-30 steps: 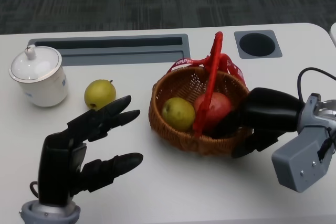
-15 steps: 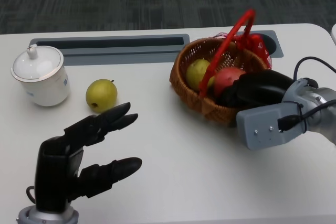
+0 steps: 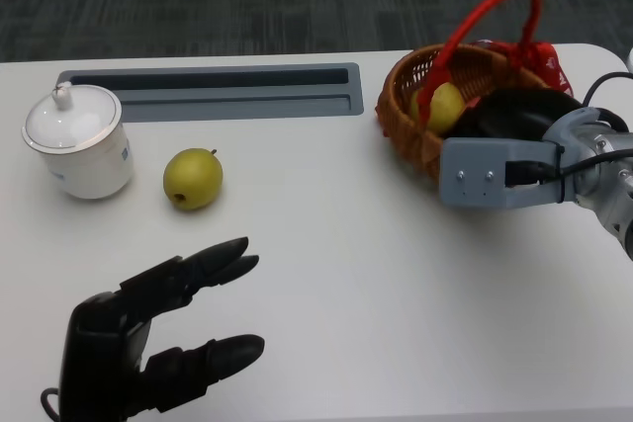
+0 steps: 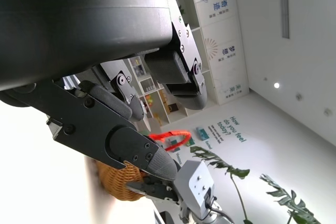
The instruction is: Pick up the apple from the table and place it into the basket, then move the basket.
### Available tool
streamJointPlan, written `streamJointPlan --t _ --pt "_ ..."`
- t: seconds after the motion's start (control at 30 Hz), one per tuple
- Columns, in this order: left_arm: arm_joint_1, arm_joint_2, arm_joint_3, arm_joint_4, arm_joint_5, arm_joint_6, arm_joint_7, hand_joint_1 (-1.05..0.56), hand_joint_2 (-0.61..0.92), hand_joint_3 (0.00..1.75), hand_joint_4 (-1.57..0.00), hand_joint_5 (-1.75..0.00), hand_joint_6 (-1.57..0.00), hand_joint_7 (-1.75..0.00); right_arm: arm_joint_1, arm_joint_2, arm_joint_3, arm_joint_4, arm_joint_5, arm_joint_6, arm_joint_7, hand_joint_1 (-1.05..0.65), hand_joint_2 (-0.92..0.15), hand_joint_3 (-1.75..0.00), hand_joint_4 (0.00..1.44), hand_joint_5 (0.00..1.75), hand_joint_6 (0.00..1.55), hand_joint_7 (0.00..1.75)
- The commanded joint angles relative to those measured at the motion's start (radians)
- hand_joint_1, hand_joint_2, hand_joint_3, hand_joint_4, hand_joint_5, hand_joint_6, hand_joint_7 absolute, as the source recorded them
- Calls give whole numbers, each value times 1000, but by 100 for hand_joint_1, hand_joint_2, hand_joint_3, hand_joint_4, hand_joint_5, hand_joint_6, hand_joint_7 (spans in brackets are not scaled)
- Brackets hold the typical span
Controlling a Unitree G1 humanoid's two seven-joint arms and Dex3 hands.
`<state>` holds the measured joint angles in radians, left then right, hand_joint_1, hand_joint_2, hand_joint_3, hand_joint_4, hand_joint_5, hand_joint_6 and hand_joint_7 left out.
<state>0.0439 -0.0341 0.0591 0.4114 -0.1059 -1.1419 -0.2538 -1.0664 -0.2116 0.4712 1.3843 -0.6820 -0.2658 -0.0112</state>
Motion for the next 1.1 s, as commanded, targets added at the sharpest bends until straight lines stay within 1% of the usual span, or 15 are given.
streamJointPlan --t 0.03,0.2,0.37,0.43,0.57,0.67,0.73,0.8,0.87,1.1 --pt "26 20 -3 -18 -13 -18 10 -43 76 0 -106 -3 -91 -2 -18 -20 -26 14 9 46 -7 -27 -88 0 113 3 102 1" --pt "52 29 3 -17 -7 -27 16 -46 77 0 -107 -3 -92 -2 -6 -13 -42 14 9 68 -33 -29 -87 0 114 1 103 0" --pt "82 31 4 -35 -1 -17 22 -50 77 0 -109 -3 -95 -2 -1 -4 -68 15 21 88 -42 -30 -89 -1 105 0 96 0" --pt "92 32 -2 -45 -5 -10 20 -49 77 0 -109 -3 -95 -2 -2 -2 -77 15 23 90 -29 -38 -86 0 96 0 87 0" --pt "100 32 -9 -55 -3 -3 20 -48 78 0 -109 -2 -95 -2 -1 -2 -70 14 10 71 -2 -64 -77 0 67 0 61 0" --pt "90 33 -12 -49 -1 0 20 -48 78 0 -109 -2 -96 -2 1 -1 -51 14 -10 48 12 -84 -77 0 48 0 43 0" --pt "80 33 -15 -42 -3 1 19 -48 78 0 -110 -2 -98 -2 0 0 -47 13 -14 36 22 -93 -78 -1 41 0 36 0" --pt "67 31 -19 -34 -8 3 18 -47 77 0 -110 -2 -99 -2 -2 -1 -49 12 -13 21 29 -98 -79 -1 40 0 32 0" --pt "53 29 -21 -23 -8 3 18 -46 77 0 -111 -2 -100 -3 -6 -3 -55 11 -6 5 40 -100 -79 0 40 0 31 0" --pt "2 32 -25 13 -11 0 15 -46 76 0 -113 -3 -102 -3 -30 -21 -75 5 11 -30 79 -98 -80 0 39 0 32 0"
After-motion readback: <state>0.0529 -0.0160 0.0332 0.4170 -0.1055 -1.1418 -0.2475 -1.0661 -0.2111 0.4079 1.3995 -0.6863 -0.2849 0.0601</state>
